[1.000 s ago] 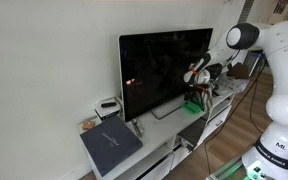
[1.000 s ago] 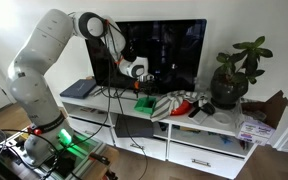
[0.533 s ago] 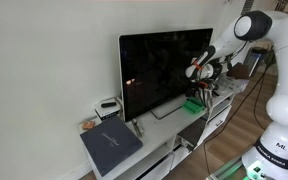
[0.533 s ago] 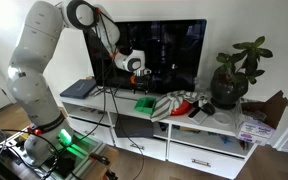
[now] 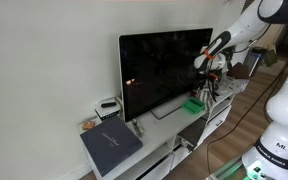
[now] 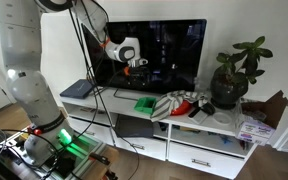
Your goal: Pick up the green lunch box and move it to the left of the tv stand
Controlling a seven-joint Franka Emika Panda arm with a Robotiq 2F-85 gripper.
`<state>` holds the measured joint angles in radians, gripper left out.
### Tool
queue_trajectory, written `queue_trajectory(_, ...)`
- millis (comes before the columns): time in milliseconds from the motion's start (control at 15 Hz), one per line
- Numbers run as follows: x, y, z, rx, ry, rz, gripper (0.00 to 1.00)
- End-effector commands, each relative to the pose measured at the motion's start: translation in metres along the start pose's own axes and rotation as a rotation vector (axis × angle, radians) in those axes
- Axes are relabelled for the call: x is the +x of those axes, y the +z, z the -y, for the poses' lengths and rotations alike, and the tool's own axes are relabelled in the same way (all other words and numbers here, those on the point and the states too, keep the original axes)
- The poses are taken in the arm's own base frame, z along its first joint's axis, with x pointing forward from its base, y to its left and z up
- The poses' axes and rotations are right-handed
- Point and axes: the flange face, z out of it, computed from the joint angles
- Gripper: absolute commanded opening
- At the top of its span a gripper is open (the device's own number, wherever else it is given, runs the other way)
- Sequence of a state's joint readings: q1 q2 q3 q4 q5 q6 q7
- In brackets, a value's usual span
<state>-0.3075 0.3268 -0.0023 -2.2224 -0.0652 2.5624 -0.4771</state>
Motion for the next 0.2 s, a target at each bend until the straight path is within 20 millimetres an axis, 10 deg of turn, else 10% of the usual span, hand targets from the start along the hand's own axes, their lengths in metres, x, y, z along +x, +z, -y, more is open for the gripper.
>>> queue_trajectory(0, -0.005, -0.009, 0.0, -0.005, 0.002, -0.007, 1.0)
queue_trajectory(133, -0.013, -0.022, 0.002, -0.013, 0.006, -0.018, 1.0)
